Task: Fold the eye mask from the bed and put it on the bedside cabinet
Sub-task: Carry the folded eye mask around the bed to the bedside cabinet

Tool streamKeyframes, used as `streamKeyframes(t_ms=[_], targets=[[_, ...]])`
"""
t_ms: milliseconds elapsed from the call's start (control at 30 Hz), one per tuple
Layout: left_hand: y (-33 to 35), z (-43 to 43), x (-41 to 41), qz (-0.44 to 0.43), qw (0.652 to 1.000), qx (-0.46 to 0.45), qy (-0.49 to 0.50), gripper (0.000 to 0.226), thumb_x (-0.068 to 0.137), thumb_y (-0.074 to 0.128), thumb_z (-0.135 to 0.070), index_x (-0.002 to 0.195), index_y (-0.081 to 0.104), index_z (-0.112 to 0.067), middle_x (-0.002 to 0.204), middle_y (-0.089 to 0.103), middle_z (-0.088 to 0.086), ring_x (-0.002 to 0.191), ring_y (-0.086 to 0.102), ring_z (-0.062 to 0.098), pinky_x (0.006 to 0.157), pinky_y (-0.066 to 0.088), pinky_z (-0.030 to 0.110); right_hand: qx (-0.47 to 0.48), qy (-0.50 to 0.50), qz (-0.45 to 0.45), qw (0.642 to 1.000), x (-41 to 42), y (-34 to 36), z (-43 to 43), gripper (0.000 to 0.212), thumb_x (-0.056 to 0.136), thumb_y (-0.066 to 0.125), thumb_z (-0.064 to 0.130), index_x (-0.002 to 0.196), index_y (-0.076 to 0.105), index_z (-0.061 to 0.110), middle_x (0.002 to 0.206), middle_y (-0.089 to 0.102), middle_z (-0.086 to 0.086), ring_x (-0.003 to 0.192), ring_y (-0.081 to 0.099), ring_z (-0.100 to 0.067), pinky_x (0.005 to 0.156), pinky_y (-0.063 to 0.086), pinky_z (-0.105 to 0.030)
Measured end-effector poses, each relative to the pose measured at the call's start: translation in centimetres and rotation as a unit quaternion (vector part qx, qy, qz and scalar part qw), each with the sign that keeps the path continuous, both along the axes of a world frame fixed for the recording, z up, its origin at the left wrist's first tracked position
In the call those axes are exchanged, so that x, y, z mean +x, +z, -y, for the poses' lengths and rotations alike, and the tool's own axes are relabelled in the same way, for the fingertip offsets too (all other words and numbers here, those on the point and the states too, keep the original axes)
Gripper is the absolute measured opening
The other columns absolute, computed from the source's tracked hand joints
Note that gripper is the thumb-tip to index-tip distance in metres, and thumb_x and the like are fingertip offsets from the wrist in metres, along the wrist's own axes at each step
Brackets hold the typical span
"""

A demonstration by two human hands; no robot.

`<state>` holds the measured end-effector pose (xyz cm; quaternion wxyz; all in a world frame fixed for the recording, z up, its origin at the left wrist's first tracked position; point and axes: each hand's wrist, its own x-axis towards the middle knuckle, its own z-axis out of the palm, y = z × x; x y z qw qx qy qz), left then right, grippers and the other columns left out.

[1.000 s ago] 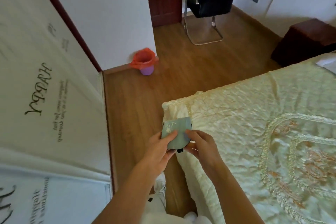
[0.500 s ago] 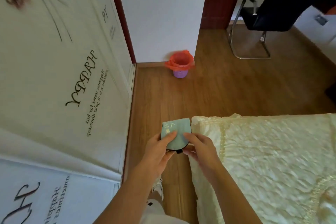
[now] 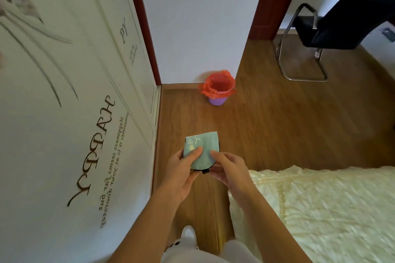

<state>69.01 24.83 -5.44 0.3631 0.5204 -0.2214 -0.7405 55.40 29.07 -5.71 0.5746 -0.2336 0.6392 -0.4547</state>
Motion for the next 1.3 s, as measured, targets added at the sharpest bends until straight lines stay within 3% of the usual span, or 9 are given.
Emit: streamKeyframes(t_ms=[100, 333, 500, 600, 767, 933, 1133, 1200, 1300], targets=[[-0.1, 3.3, -0.8, 0.008, 1.0, -0.008, 0.0, 0.036, 0.086, 0.072, -0.018, 0.12, 0.061, -0.013, 0.114, 0.07, 0.013, 0.106, 0.067, 0.028, 0.087, 0.059, 0.042, -0.007, -0.005, 0.005, 1.0, -0.8, -0.3, 3.4, 0.031, 0.094, 0.069, 0.032, 0.114, 0.069, 0.009, 0.107, 0.078, -0.011, 0.095, 0.078, -0.024, 0.085, 0.064, -0.034], [-1.0, 12.0, -5.2, 0.009, 1.0, -0.002, -0.015, 0.021, 0.087, 0.07, -0.014, 0.107, 0.066, -0.015, 0.109, 0.072, 0.012, 0.101, 0.069, 0.027, 0.083, 0.059, 0.039, -0.007, -0.008, 0.017, 1.0, -5.1, -2.1, 11.6, 0.031, 0.092, 0.07, 0.033, 0.112, 0.071, 0.008, 0.105, 0.079, -0.013, 0.095, 0.078, -0.025, 0.089, 0.063, -0.04], [-1.2, 20.4, -11.9, 0.021, 0.999, -0.011, -0.042, 0.032, 0.087, 0.07, -0.015, 0.118, 0.065, -0.009, 0.113, 0.072, 0.015, 0.104, 0.069, 0.029, 0.082, 0.059, 0.039, -0.02, -0.041, 0.034, 0.998, -11.3, -2.5, 19.8, 0.023, 0.092, 0.071, 0.031, 0.103, 0.073, 0.011, 0.099, 0.081, -0.01, 0.091, 0.079, -0.024, 0.083, 0.064, -0.036], [-0.5, 25.5, -16.8, 0.023, 0.998, -0.018, -0.056, 0.036, 0.087, 0.07, -0.016, 0.121, 0.064, -0.008, 0.115, 0.072, 0.015, 0.104, 0.069, 0.028, 0.077, 0.059, 0.036, -0.03, -0.064, 0.045, 0.996, -16.0, -1.9, 24.2, 0.024, 0.093, 0.07, 0.029, 0.106, 0.073, 0.009, 0.1, 0.081, -0.012, 0.095, 0.078, -0.028, 0.09, 0.063, -0.042], [1.3, 32.0, -25.2, 0.028, 0.995, -0.028, -0.089, 0.043, 0.085, 0.072, -0.019, 0.125, 0.062, -0.01, 0.121, 0.07, 0.015, 0.11, 0.067, 0.029, 0.085, 0.059, 0.04, -0.033, -0.108, 0.038, 0.993, -23.8, -0.5, 29.5, 0.025, 0.091, 0.072, 0.032, 0.105, 0.075, 0.011, 0.1, 0.081, -0.011, 0.096, 0.077, -0.027, 0.091, 0.062, -0.042], [2.4, 35.2, -33.4, 0.021, 0.989, -0.015, -0.144, 0.024, 0.087, 0.07, -0.013, 0.11, 0.065, -0.015, 0.116, 0.069, 0.013, 0.11, 0.066, 0.029, 0.091, 0.056, 0.044, -0.021, -0.169, 0.039, 0.985, -30.8, 0.0, 31.7, 0.029, 0.09, 0.073, 0.037, 0.106, 0.073, 0.013, 0.1, 0.08, -0.007, 0.094, 0.078, -0.024, 0.081, 0.063, -0.033], [2.3, 37.9, -43.2, 0.016, 0.974, -0.001, -0.225, 0.026, 0.087, 0.069, -0.008, 0.113, 0.065, -0.01, 0.113, 0.071, 0.015, 0.106, 0.068, 0.029, 0.084, 0.058, 0.04, -0.013, -0.261, 0.043, 0.964, -39.3, 0.1, 32.1, 0.031, 0.091, 0.071, 0.036, 0.108, 0.073, 0.011, 0.097, 0.078, -0.006, 0.09, 0.076, -0.019, 0.073, 0.059, -0.026], [2.0, 38.7, -46.4, 0.021, 0.966, 0.008, -0.256, 0.021, 0.088, 0.068, -0.008, 0.109, 0.065, -0.01, 0.112, 0.071, 0.016, 0.106, 0.068, 0.03, 0.086, 0.057, 0.041, -0.002, -0.29, 0.045, 0.956, -41.8, -0.1, 32.2, 0.028, 0.091, 0.071, 0.036, 0.105, 0.073, 0.012, 0.099, 0.078, -0.007, 0.094, 0.076, -0.022, 0.074, 0.059, -0.028], [1.3, 40.2, -51.3, 0.024, 0.955, 0.022, -0.296, 0.032, 0.085, 0.071, -0.01, 0.116, 0.065, -0.007, 0.113, 0.071, 0.017, 0.106, 0.068, 0.031, 0.085, 0.058, 0.042, 0.004, -0.335, 0.044, 0.941, -45.8, -0.4, 32.8, 0.027, 0.09, 0.072, 0.036, 0.103, 0.074, 0.013, 0.1, 0.079, -0.009, 0.099, 0.076, -0.026, 0.079, 0.06, -0.03]])
